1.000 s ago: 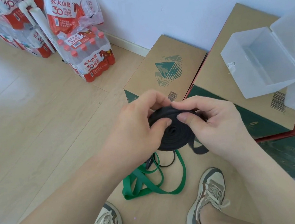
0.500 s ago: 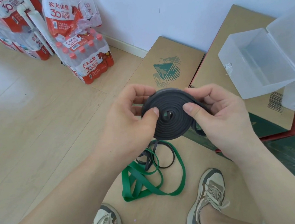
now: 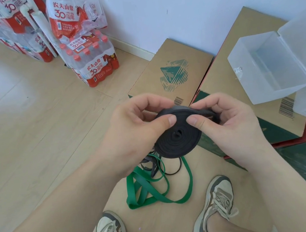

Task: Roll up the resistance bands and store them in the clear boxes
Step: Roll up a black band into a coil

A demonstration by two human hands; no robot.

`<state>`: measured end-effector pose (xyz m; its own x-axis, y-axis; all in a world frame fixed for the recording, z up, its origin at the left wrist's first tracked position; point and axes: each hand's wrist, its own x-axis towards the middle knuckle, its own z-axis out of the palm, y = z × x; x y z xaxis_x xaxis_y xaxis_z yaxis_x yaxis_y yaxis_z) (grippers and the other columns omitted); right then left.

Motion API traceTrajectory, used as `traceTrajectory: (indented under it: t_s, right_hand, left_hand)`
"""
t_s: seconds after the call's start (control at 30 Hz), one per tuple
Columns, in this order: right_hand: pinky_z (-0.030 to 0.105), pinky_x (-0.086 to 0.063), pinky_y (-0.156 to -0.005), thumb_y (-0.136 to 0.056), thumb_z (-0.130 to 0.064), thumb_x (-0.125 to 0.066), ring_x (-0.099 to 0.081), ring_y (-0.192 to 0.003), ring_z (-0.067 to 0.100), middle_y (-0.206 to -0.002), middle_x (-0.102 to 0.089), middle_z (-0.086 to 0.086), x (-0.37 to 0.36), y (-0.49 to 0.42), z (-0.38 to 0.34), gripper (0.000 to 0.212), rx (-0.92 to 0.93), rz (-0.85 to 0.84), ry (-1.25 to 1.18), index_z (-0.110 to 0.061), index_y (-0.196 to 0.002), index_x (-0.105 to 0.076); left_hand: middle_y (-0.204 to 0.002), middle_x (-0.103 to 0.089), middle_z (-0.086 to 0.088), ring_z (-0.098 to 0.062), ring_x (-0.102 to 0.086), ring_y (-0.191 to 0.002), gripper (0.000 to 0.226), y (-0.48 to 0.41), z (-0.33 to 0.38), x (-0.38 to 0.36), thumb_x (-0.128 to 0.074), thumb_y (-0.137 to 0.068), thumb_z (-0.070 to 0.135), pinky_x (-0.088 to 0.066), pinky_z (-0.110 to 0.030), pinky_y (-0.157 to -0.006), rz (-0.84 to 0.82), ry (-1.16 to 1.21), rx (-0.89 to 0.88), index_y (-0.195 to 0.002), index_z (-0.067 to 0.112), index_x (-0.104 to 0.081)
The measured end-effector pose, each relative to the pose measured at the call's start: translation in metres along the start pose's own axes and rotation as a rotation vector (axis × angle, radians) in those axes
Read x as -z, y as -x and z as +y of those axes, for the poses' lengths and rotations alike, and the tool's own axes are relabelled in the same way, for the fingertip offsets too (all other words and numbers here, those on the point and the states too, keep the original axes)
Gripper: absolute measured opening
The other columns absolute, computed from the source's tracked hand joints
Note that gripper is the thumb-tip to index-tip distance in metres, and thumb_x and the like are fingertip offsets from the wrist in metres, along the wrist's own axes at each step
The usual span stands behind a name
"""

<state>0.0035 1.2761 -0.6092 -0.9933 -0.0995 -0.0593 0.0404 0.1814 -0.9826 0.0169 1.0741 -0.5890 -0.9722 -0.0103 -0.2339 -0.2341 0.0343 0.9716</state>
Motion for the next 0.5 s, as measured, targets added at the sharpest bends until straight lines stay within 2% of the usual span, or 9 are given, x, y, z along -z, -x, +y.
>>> traceTrajectory:
  t_s: [0.07, 0.17, 0.23, 0.37, 0.5]
  right_hand:
    - [0.034, -0.062, -0.090, -0.085, 0.000, -0.080, -0.072, -0.100, 0.025, -0.103, -0.079, 0.004, -0.0003, -0.0001, 0.0002, 0.024, -0.014, -0.018, -0.063, -0.018, -0.100, -0.075]
    - [0.037, -0.061, -0.093, -0.088, 0.003, -0.076, -0.073, -0.102, 0.024, -0.105, -0.080, 0.003, -0.0012, -0.0017, -0.0006, 0.026, 0.001, 0.001, -0.095, -0.019, -0.101, -0.075]
    - [0.040, -0.061, -0.091, -0.089, 0.003, -0.075, -0.073, -0.099, 0.021, -0.101, -0.080, 0.002, 0.0000, -0.0023, -0.0001, 0.027, 0.008, 0.018, -0.076, -0.022, -0.097, -0.077]
    - [0.039, -0.063, -0.081, -0.090, -0.002, -0.076, -0.074, -0.092, 0.016, -0.095, -0.079, -0.003, 0.0004, 0.0010, 0.0031, 0.028, -0.008, -0.064, 0.061, -0.030, -0.095, -0.079]
    - [0.033, -0.062, -0.081, -0.093, -0.005, -0.074, -0.074, -0.094, 0.014, -0.097, -0.079, -0.003, -0.0019, 0.0020, 0.0015, 0.023, -0.004, -0.111, 0.083, -0.027, -0.100, -0.077]
  left_hand:
    - [-0.081, -0.075, 0.000, -0.017, -0.070, -0.073, 0.025, -0.0020, -0.0004, 0.0013, -0.080, -0.083, 0.003, -0.055, -0.024, -0.060, 0.009, 0.130, 0.048, -0.083, 0.028, -0.078]
    - [-0.085, -0.074, 0.004, -0.016, -0.069, -0.075, 0.024, -0.0033, 0.0002, 0.0026, -0.081, -0.082, 0.003, -0.054, -0.021, -0.061, 0.004, 0.185, 0.057, -0.087, 0.027, -0.078]
    - [-0.088, -0.074, 0.004, -0.010, -0.069, -0.076, 0.027, -0.0010, 0.0011, 0.0023, -0.080, -0.084, 0.001, -0.056, -0.022, -0.063, -0.046, 0.082, 0.031, -0.097, 0.025, -0.076]
    - [-0.095, -0.073, 0.006, -0.009, -0.069, -0.085, 0.030, 0.0049, -0.0022, -0.0002, -0.073, -0.088, 0.006, -0.062, -0.029, -0.071, -0.132, -0.322, -0.087, -0.105, 0.031, -0.072]
    - [-0.093, -0.075, 0.014, -0.010, -0.069, -0.082, 0.026, 0.0044, -0.0041, 0.0000, -0.077, -0.089, 0.013, -0.062, -0.030, -0.069, -0.136, -0.326, -0.150, -0.101, 0.036, -0.074]
